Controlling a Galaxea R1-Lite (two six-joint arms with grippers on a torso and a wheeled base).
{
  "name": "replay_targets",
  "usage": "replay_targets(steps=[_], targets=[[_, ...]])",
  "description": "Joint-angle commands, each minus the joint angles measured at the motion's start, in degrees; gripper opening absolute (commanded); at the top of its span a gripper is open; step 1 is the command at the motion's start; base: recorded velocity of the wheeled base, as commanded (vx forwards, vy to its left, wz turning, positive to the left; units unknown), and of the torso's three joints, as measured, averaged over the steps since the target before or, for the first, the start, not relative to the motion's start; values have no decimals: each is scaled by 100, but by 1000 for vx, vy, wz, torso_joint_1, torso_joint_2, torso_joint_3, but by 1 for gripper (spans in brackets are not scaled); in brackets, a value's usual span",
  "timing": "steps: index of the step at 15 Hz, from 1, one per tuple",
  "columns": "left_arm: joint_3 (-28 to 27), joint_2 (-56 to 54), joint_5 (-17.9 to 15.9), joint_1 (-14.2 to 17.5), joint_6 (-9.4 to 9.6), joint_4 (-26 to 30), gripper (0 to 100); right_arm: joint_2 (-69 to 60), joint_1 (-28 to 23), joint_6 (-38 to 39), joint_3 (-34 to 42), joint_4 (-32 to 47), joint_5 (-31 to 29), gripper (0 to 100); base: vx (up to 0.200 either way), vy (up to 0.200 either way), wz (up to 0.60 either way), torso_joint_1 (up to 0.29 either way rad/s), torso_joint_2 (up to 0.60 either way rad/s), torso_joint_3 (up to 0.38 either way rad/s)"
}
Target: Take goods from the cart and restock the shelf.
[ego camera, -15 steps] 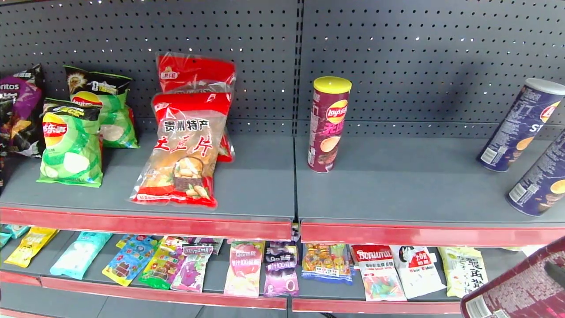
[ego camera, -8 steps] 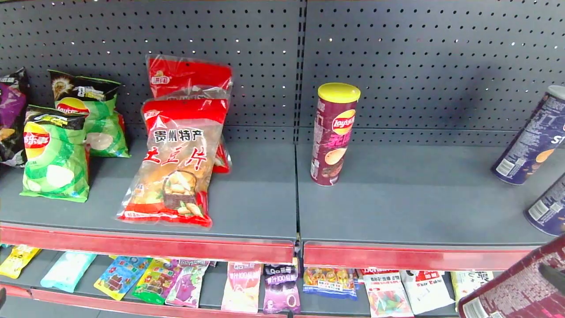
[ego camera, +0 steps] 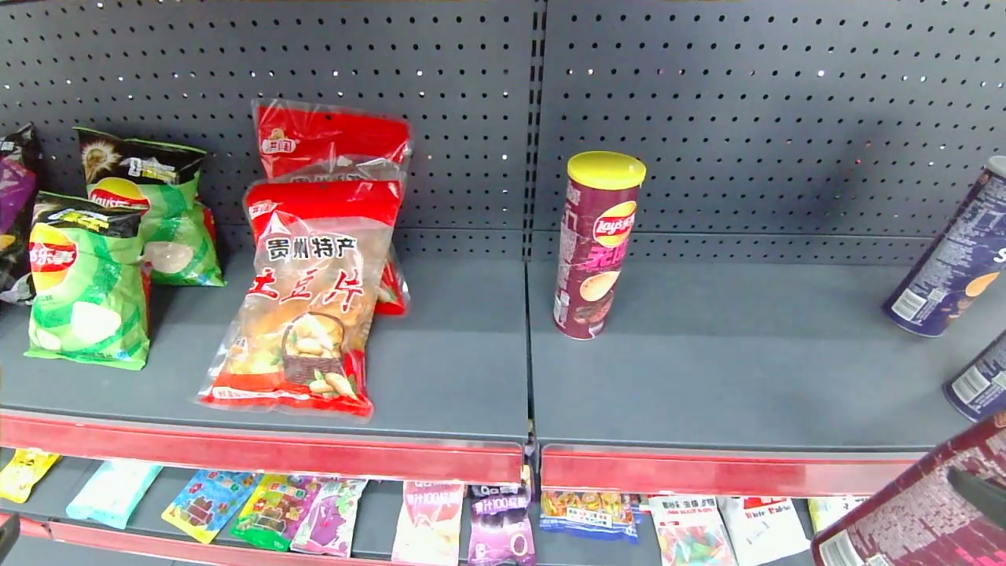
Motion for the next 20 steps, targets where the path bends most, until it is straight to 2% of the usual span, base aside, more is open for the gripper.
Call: replay_targets(steps=[1,2,5,6,7,8,9,11,12,13,14,15,16,18,20], targets=[[9,-8,-12,-8,1,4,100,27,3,-1,9,-17,5,0,0,0,0,0,0,0],[26,1,-38,-8,28,-5,100,27,3,-1,9,-17,5,0,0,0,0,0,0,0],[-70,379,-601,-17,274,-31,100,229,188,-1,-140,-61,5,0,0,0,0,0,0,0],[-281,836,-1005,-17,239,-49,100,334,399,-1,-316,-52,5,0,0,0,0,0,0,0],[-545,1355,-1462,-8,28,-84,100,440,610,-10,-430,-52,5,0,0,0,0,0,0,0],[-756,1689,-1611,-8,-218,-163,100,519,733,-10,-518,-52,-3,0,0,0,0,0,0,0],[-1195,2550,-1945,-78,-693,-611,100,792,944,-10,-764,-52,-3,0,0,0,0,0,0,0],[-1679,3455,-2323,-245,-790,-1068,100,1152,1005,-10,-1045,-52,-3,0,0,0,0,0,0,0],[-2277,4343,-2754,-808,-930,-1103,100,1556,996,-10,-1441,-52,-21,0,0,0,0,0,0,0],[-2681,4879,-3176,-1080,-1378,-1121,100,1802,988,-10,-1713,-61,-47,0,0,0,0,0,0,0],[-3103,5380,-3299,-1361,-1704,-1174,100,2048,988,-10,-1942,-69,-56,0,0,0,0,0,0,0],[-3252,5609,-3290,-1484,-1756,-1209,100,2119,979,-10,-2030,-69,-65,0,0,0,0,0,0,0],[-3700,6268,-3299,-1616,-1783,-1499,100,2277,970,-10,-2241,-113,-74,0,0,0,0,0,0,0],[-4245,7059,-3334,-1801,-1800,-1886,100,2365,970,-19,-2328,-113,-179,0,0,0,0,0,0,0],[-4764,7551,-3387,-1959,-1888,-1912,100,2391,970,-10,-2302,-113,-223,0,0,0,0,0,0,0]])
